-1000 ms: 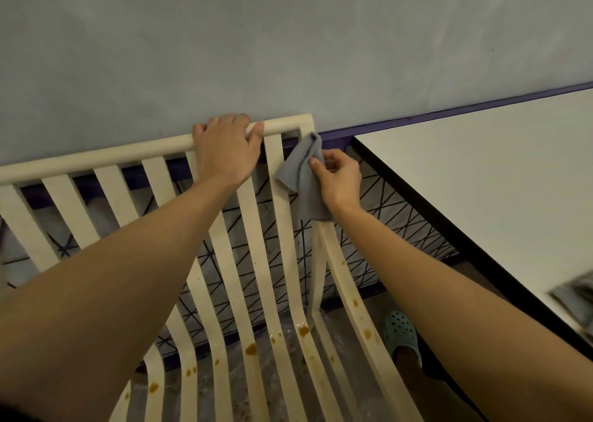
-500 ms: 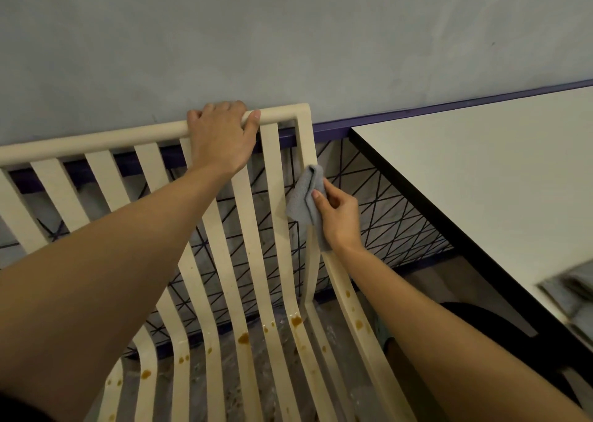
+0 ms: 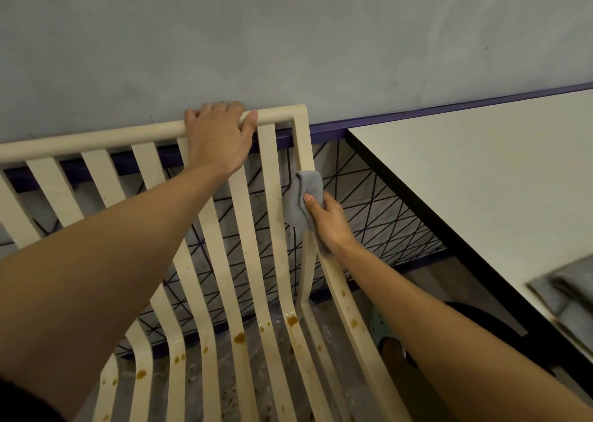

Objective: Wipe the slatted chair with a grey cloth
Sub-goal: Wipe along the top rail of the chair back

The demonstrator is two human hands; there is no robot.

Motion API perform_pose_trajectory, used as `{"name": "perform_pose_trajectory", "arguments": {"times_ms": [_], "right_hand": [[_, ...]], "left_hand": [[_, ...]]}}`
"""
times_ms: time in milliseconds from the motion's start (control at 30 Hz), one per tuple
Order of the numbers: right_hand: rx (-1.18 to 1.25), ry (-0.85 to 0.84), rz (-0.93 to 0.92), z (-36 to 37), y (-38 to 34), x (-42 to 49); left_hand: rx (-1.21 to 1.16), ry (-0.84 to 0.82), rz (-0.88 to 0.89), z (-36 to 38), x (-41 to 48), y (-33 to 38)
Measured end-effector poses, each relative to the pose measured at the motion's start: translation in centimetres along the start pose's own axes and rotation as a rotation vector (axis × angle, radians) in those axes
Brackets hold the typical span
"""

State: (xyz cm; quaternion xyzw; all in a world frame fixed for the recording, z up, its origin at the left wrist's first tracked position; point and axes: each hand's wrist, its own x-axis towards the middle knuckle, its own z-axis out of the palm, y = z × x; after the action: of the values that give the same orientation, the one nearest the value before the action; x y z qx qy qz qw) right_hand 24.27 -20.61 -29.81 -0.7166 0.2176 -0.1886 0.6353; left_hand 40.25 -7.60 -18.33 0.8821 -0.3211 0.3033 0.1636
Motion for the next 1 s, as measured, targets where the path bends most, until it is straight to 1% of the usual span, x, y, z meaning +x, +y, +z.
{"name": "perform_pose_trajectory", "arguments": {"times_ms": [100, 200, 333, 433, 500, 600, 733, 1000], "right_hand": [[0.01, -0.04, 0.092, -0.5, -2.1, 1.5], [0.025, -0.04, 0.114, -0.1, -3.5, 2.7], [-0.036, 0.037, -0.026, 1.3, -2.1, 2.6], [-0.094, 0.063, -0.089, 1.2, -1.4, 2.6], [-0.179, 0.073, -0.122, 1.0, -0.8, 2.5], [-0.248, 0.072, -0.145, 1.0, 0.2, 2.1], [-0.217, 0.042, -0.162, 0.8, 0.2, 1.5], [-0.243, 0.029, -0.155, 0.2, 1.6, 0.3]], "left_hand": [[0.004, -0.009, 0.007, -0.1, 0.1, 0.0], [0.007, -0.017, 0.009, -0.2, 0.2, 0.0], [0.003, -0.006, 0.007, -0.2, 0.3, -0.2], [0.003, -0.001, 0.009, -0.2, 0.4, 0.0], [0.003, -0.009, 0.004, -0.2, 0.4, 0.1], [-0.006, -0.007, -0.001, -0.3, 0.3, 0.1], [-0.025, -0.03, -0.021, -0.2, 0.3, -0.2], [-0.03, -0.034, -0.018, -0.5, 0.5, -0.1]]}}
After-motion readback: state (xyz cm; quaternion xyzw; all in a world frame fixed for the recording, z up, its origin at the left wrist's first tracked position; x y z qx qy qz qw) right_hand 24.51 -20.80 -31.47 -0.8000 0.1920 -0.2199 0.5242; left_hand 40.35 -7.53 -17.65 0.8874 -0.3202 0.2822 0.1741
